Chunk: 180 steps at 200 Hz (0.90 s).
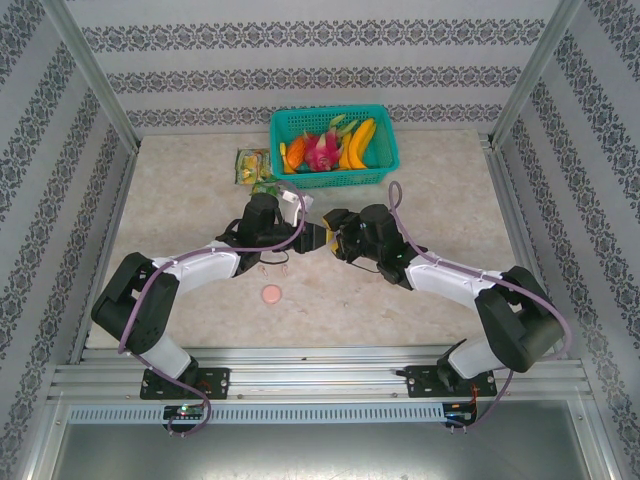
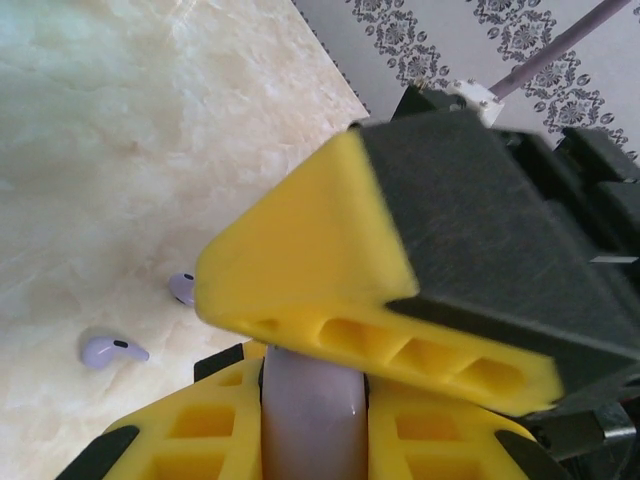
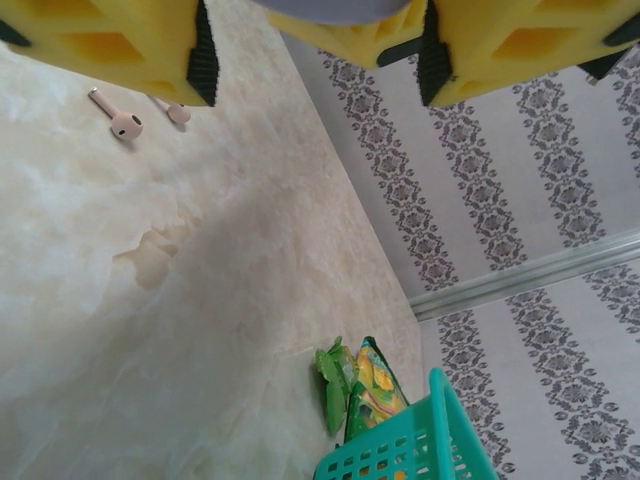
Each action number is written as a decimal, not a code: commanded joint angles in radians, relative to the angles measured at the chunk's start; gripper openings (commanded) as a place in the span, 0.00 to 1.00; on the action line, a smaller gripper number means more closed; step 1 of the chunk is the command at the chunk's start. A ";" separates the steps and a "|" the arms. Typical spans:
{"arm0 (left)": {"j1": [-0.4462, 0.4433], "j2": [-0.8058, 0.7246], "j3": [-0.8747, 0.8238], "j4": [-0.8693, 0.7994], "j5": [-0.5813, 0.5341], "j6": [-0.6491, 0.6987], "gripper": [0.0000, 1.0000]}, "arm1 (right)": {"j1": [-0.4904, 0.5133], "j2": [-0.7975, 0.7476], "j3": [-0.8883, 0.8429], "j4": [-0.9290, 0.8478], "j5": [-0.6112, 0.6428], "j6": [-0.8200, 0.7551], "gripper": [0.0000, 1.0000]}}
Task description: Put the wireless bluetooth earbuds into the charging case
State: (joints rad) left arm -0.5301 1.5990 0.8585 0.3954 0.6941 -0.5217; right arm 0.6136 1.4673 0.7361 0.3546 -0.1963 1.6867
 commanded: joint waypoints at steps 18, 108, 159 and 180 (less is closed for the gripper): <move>-0.010 -0.001 0.015 -0.010 -0.007 0.032 0.07 | 0.015 0.009 0.014 0.031 0.030 0.014 0.47; -0.010 -0.019 0.012 -0.048 -0.028 0.058 0.22 | 0.009 0.016 0.002 0.040 0.036 0.013 0.39; -0.008 -0.032 0.017 -0.063 -0.038 0.068 0.32 | 0.002 0.010 -0.014 0.039 0.040 0.014 0.39; -0.008 -0.031 0.015 -0.057 -0.036 0.065 0.33 | 0.001 0.010 -0.014 0.039 0.039 0.014 0.39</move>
State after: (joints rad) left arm -0.5304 1.5944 0.8585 0.3676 0.6758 -0.4850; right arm 0.6132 1.4765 0.7307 0.3664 -0.1894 1.6997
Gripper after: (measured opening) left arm 0.324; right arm 0.479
